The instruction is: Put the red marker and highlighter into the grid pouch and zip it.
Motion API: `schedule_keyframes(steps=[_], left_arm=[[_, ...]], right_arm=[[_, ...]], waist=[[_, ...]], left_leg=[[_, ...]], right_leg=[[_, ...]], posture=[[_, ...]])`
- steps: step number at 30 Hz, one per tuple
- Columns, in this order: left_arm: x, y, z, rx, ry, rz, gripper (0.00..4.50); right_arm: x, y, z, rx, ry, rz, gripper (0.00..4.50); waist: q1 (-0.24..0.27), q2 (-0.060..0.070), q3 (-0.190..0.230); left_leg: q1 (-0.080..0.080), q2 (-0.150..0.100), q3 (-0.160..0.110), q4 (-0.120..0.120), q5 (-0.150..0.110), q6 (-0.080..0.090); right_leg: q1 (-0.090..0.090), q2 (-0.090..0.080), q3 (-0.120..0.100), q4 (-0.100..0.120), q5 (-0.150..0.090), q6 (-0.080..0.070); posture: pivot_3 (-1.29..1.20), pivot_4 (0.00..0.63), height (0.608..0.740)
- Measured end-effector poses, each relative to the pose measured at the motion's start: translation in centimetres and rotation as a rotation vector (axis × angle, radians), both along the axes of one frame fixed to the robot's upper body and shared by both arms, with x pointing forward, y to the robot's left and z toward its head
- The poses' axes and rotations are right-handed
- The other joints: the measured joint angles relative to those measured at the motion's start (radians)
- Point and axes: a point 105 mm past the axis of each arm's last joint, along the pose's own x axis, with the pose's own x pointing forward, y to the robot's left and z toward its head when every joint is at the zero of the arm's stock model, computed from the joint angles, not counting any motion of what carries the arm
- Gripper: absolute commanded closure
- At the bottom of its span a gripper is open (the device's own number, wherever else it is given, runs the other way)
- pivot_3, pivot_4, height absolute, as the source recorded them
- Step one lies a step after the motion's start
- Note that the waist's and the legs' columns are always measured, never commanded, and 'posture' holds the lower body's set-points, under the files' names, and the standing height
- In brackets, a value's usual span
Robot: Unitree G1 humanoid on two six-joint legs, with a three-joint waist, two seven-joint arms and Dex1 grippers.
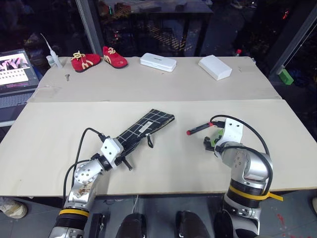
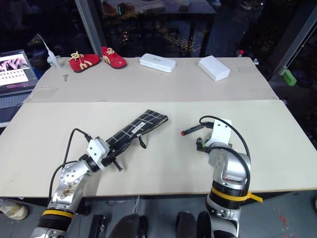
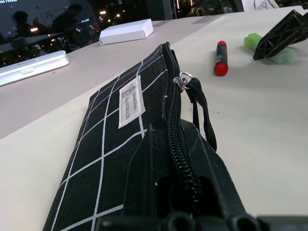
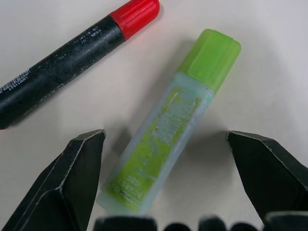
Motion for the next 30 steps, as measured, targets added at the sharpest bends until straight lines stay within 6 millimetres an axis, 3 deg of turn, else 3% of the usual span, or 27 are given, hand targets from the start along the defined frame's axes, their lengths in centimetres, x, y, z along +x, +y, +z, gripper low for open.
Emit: schedule_keyframes(steps=[9, 20, 24, 26, 29, 30], left_arm=[[0.0, 0.1, 0.1, -0.002, -0.004, 0.008, 4.50], [0.3, 0.2, 0.6, 0.007, -0.016, 0.008, 4.50], [0.4, 0.6, 0.9, 0.001, -0.020, 0.008, 4.50], [0.4, 0.5, 1.3, -0.020, -0.015, -0.007, 4.50], [0.0, 0.8, 2.0, -0.018, -0.016, -0.042, 4.50], [-0.1, 0.8, 2.1, -0.013, -0.018, -0.049, 4.50]], right_arm=[[-0.5, -1.6, -0.1, -0.007, 0.006, -0.093, 3.50], [-0.7, -1.4, -0.1, 0.036, -0.022, -0.119, 3.50], [0.5, -1.8, 0.5, 0.029, -0.092, -0.043, 3.50], [2.0, -3.2, 2.5, -0.092, -0.201, 0.040, 3.50], [3.8, -4.7, 8.9, -0.438, -0.477, 0.254, 3.50], [4.0, -4.6, 10.0, -0.500, -0.523, 0.312, 3.50]], waist=[[0.000, 0.000, 0.000], [-0.001, 0.000, 0.000], [-0.004, 0.000, 0.000], [-0.007, 0.002, 0.002], [-0.007, 0.003, 0.003], [-0.006, 0.003, 0.003]], left_leg=[[0.000, 0.000, 0.000, 0.000, 0.000, 0.000], [0.000, 0.001, 0.000, 0.000, 0.000, 0.000], [0.000, 0.000, 0.001, 0.000, 0.000, 0.000], [-0.001, -0.001, 0.001, 0.000, 0.000, 0.000], [-0.002, -0.002, 0.001, -0.001, -0.001, 0.001], [-0.002, -0.002, 0.001, -0.001, -0.001, 0.001]], right_leg=[[0.000, 0.000, 0.000, 0.000, 0.000, 0.000], [0.000, 0.000, 0.000, 0.000, 0.000, 0.000], [0.000, -0.001, 0.001, -0.001, 0.000, 0.000], [-0.001, -0.002, 0.002, -0.001, 0.000, 0.000], [-0.002, 0.000, 0.001, -0.002, -0.001, 0.002], [-0.003, 0.000, 0.001, -0.002, -0.002, 0.002]], posture=[[0.00, 0.150, 0.740], [0.00, 0.150, 0.740], [0.00, 0.150, 0.740], [0.00, 0.150, 0.740], [0.00, 0.150, 0.740], [0.00, 0.150, 0.740]])
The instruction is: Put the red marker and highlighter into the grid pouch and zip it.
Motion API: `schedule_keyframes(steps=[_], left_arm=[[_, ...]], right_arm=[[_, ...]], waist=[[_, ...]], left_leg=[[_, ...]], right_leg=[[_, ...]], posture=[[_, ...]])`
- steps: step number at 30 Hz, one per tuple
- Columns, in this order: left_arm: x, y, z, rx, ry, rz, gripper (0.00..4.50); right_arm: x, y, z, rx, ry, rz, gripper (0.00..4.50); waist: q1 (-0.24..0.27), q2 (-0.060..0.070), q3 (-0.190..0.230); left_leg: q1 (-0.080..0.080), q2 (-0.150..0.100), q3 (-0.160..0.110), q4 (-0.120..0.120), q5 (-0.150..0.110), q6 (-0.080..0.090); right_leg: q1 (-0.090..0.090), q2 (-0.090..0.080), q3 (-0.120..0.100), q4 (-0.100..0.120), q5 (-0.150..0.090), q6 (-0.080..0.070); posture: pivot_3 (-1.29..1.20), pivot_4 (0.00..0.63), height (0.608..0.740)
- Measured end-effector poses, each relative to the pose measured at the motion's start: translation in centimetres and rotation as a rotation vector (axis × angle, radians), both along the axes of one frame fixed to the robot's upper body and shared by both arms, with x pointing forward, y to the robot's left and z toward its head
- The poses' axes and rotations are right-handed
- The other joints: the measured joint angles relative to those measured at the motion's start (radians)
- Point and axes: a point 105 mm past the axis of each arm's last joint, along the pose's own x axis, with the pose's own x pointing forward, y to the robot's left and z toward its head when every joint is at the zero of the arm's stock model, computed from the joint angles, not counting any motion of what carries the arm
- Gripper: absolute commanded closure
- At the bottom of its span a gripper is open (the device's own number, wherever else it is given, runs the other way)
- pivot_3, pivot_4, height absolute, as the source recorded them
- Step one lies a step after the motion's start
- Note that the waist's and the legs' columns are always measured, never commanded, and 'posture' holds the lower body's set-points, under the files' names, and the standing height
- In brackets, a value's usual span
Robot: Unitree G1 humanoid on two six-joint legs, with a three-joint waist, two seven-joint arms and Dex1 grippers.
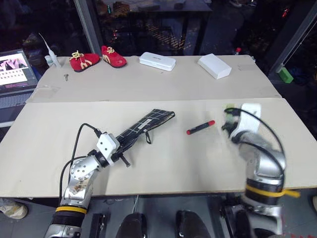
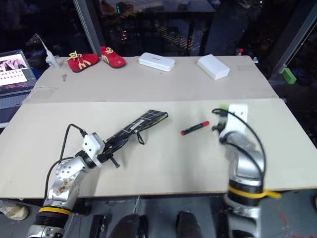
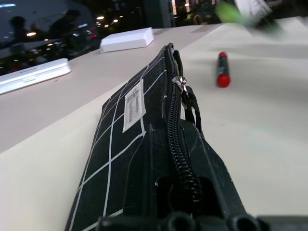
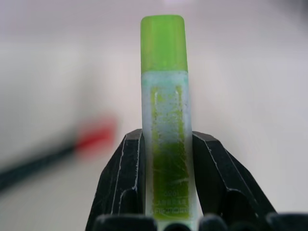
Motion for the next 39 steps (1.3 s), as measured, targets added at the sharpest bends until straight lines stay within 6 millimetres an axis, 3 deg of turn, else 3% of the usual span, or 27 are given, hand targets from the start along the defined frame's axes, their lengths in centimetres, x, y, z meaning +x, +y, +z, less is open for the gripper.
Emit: schedule_keyframes(steps=[2, 5, 8, 12, 22, 29, 39], left_arm=[[-0.2, 0.2, 0.4, 0.015, 0.002, -0.024, 4.50], [-0.3, 0.5, 0.5, 0.023, 0.009, -0.038, 4.50], [-0.2, 0.6, 0.7, 0.039, 0.009, -0.050, 4.50], [-0.1, 0.4, 1.0, 0.044, -0.002, -0.064, 4.50], [-0.1, -0.2, 0.9, 0.018, 0.000, -0.071, 4.50], [-0.5, -0.8, 0.2, 0.038, 0.002, -0.086, 4.50], [-0.6, -0.8, -0.1, 0.044, 0.008, -0.085, 4.50]], right_arm=[[0.2, 1.2, 3.0, -0.169, -0.115, 0.187, 3.50], [-0.1, 3.1, 3.9, -0.319, -0.138, 0.397, 3.50], [-1.6, 6.4, 2.9, -0.470, -0.106, 0.662, 3.50], [-4.9, 11.8, -1.4, -0.769, -0.035, 1.058, 3.50], [-4.7, 12.4, -3.7, -0.847, 0.038, 1.140, 3.50], [-3.5, 12.1, -2.2, -0.865, 0.035, 1.115, 3.50], [-2.4, 11.2, -2.8, -0.885, 0.098, 1.082, 3.50]], waist=[[-0.004, 0.000, 0.000], [-0.005, -0.001, 0.001], [-0.001, -0.002, 0.001], [0.006, -0.003, 0.002], [0.018, -0.004, 0.002], [0.019, -0.004, 0.002], [0.021, -0.004, 0.002]], left_leg=[[0.001, 0.002, 0.000, 0.000, 0.000, 0.000], [0.002, 0.002, 0.000, 0.000, 0.000, 0.000], [0.002, 0.002, 0.000, 0.000, 0.000, 0.000], [0.002, 0.002, 0.001, 0.001, 0.000, 0.000], [0.002, 0.002, 0.001, 0.001, 0.000, 0.000], [0.003, 0.002, 0.001, 0.001, 0.000, 0.000], [0.003, 0.002, 0.002, 0.001, 0.000, 0.000]], right_leg=[[0.001, 0.002, 0.000, 0.000, 0.000, 0.000], [0.001, 0.002, 0.000, 0.000, 0.000, 0.000], [0.002, 0.001, 0.001, 0.000, 0.000, 0.000], [0.002, 0.000, 0.000, 0.000, 0.000, 0.000], [0.002, 0.000, 0.000, 0.000, 0.000, -0.001], [0.003, 0.000, 0.000, 0.000, 0.001, -0.002], [0.003, -0.001, 0.000, 0.000, 0.001, -0.002]], posture=[[0.00, 0.150, 0.740], [0.00, 0.150, 0.740], [0.00, 0.150, 0.740], [0.00, 0.150, 0.740], [0.00, 0.150, 0.740], [0.00, 0.150, 0.740], [0.00, 0.150, 0.740]])
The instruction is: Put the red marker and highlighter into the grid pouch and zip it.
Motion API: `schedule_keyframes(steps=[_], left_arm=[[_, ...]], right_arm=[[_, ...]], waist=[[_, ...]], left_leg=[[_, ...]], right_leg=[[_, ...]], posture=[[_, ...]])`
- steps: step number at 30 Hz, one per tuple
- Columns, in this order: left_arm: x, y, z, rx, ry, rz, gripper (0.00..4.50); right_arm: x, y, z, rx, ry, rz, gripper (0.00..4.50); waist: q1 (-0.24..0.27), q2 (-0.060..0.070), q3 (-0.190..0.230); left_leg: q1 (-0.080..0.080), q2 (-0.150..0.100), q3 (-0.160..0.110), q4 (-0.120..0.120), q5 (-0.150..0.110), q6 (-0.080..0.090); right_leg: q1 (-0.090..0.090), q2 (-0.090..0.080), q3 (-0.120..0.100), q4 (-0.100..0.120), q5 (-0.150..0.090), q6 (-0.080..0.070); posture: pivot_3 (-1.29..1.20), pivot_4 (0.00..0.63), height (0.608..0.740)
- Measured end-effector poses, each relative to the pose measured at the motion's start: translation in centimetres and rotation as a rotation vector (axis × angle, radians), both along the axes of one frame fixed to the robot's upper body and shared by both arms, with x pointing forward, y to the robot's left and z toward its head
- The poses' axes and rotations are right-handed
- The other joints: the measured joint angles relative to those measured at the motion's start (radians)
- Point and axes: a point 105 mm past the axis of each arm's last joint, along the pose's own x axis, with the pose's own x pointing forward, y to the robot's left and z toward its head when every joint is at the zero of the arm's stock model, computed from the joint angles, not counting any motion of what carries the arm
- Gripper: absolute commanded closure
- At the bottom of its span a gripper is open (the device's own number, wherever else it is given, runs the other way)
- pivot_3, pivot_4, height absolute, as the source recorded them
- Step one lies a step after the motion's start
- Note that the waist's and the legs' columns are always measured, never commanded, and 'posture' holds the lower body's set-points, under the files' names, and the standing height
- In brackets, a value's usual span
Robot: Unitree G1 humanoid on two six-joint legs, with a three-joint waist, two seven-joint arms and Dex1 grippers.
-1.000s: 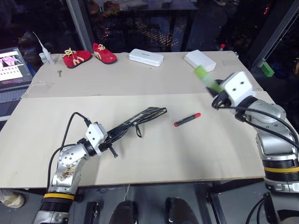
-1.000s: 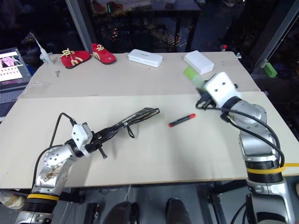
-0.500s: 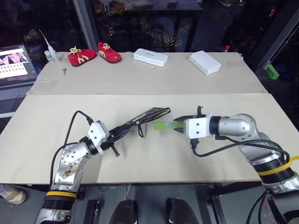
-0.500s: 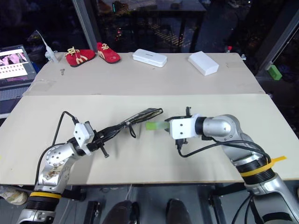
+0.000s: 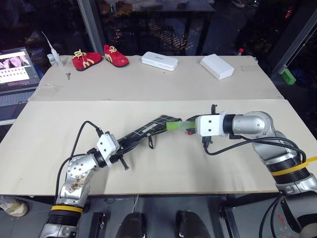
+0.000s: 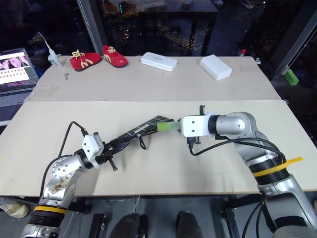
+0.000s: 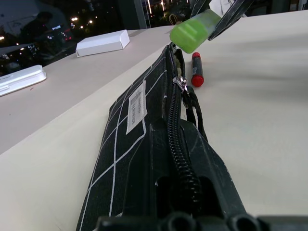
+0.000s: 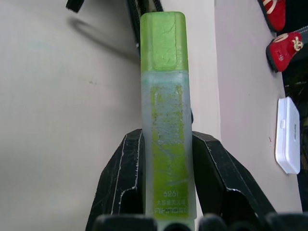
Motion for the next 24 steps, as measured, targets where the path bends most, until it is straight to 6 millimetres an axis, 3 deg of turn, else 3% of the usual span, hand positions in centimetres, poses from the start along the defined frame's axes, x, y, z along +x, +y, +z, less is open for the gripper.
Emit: schedule_keyframes(steps=[24], left_arm=[[0.0, 0.0, -0.1, -0.001, -0.001, 0.005, 4.50]], right_arm=[[1.8, 0.8, 0.3, -0.008, 0.050, -0.045, 3.50]], waist=[[-0.002, 0.000, 0.000]], left_leg=[[0.000, 0.000, 0.000, 0.000, 0.000, 0.000]], right_leg=[[0.000, 0.000, 0.000, 0.001, 0.000, 0.000]], posture=[[0.00, 0.150, 0.740]])
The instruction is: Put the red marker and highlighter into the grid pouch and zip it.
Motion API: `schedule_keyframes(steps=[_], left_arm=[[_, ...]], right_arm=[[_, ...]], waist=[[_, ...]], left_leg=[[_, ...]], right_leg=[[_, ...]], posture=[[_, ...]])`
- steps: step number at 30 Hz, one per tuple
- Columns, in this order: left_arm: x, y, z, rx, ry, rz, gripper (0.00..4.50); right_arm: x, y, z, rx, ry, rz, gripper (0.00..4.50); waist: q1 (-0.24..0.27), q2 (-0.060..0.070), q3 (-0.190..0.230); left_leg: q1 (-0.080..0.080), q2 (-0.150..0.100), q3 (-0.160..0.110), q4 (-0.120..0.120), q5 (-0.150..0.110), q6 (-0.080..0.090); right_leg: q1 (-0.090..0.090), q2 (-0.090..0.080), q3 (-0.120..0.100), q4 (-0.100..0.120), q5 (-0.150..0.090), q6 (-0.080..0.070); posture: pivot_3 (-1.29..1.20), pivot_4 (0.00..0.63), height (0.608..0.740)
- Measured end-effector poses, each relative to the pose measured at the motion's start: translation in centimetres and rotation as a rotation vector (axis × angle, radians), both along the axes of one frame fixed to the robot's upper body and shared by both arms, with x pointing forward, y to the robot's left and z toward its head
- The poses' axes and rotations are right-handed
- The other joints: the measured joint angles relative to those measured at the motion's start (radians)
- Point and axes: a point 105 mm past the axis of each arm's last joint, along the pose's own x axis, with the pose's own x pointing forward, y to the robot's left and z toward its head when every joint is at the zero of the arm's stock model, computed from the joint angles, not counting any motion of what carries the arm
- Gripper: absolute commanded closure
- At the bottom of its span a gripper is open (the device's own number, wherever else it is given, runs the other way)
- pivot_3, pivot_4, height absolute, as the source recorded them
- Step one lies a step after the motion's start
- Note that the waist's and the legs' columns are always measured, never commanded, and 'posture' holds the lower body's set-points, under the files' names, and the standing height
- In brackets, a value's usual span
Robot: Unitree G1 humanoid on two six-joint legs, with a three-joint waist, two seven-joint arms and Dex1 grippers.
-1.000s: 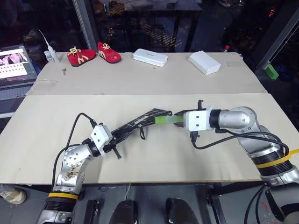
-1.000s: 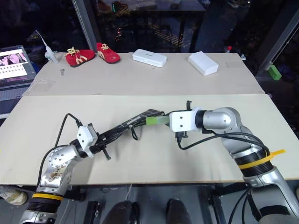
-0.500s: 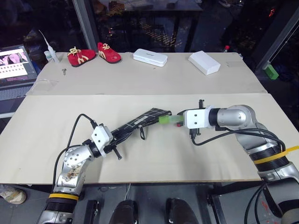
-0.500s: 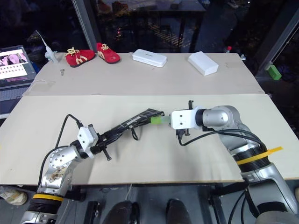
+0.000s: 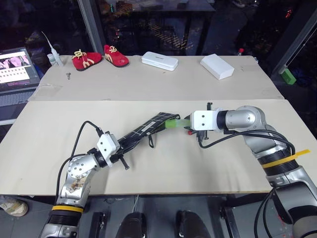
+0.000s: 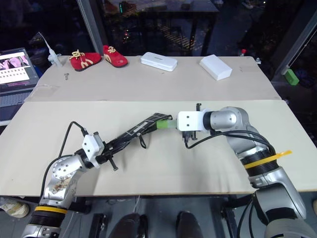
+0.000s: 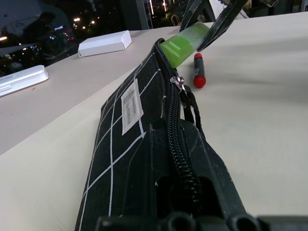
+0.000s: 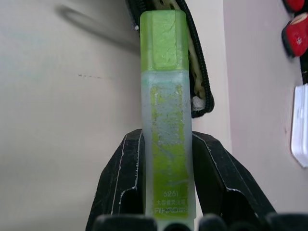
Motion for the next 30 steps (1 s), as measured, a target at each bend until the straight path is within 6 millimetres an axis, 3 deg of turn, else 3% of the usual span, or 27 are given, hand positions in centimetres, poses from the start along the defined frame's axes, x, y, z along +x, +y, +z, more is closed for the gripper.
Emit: schedule_keyframes(steps=[4, 11, 18, 24, 26, 30], left_arm=[[-0.1, 0.0, -0.1, 0.005, -0.004, -0.001, 4.50], [0.0, 0.2, -0.4, 0.006, 0.003, 0.003, 4.50], [0.0, 0.2, -0.6, 0.004, 0.003, 0.000, 4.50], [-0.1, 0.2, -1.0, 0.008, 0.014, -0.008, 4.50], [0.0, 0.3, -1.0, 0.007, 0.015, -0.003, 4.50], [0.1, 0.1, -0.9, 0.000, 0.012, -0.006, 4.50]], right_arm=[[0.3, 0.3, -0.3, -0.034, -0.013, -0.018, 3.50], [0.6, 2.8, -0.9, -0.061, -0.033, -0.012, 3.50], [-1.2, 7.2, -1.7, -0.084, -0.062, 0.154, 3.50], [-2.0, 8.4, -2.7, -0.063, -0.059, 0.213, 3.50], [-1.8, 8.6, -2.8, -0.046, -0.059, 0.211, 2.48], [-1.9, 9.5, -2.6, 0.003, -0.053, 0.233, 1.12]], waist=[[-0.002, 0.000, 0.000], [-0.009, 0.000, 0.000], [-0.011, 0.000, 0.000], [-0.010, 0.000, 0.000], [-0.011, 0.000, 0.000], [-0.013, 0.000, 0.000]], left_leg=[[0.000, 0.000, 0.000, 0.000, 0.000, 0.000], [0.000, 0.000, 0.000, 0.000, 0.000, 0.000], [0.000, 0.000, 0.000, 0.000, 0.000, 0.000], [0.000, 0.000, 0.000, 0.000, 0.000, -0.001], [0.001, 0.000, 0.000, 0.000, 0.000, -0.001], [0.001, 0.000, 0.000, 0.000, 0.001, -0.001]], right_leg=[[0.000, 0.000, 0.000, 0.000, 0.000, 0.000], [0.000, 0.000, 0.000, 0.001, 0.000, 0.000], [0.000, 0.000, 0.000, 0.001, 0.000, 0.000], [0.000, 0.000, -0.001, 0.001, 0.000, 0.000], [0.000, 0.000, -0.001, 0.001, 0.000, 0.000], [0.000, 0.001, 0.000, 0.002, 0.000, 0.000]], posture=[[0.00, 0.150, 0.740], [0.00, 0.150, 0.740], [0.00, 0.150, 0.740], [0.00, 0.150, 0.740], [0.00, 0.150, 0.740], [0.00, 0.150, 0.740]])
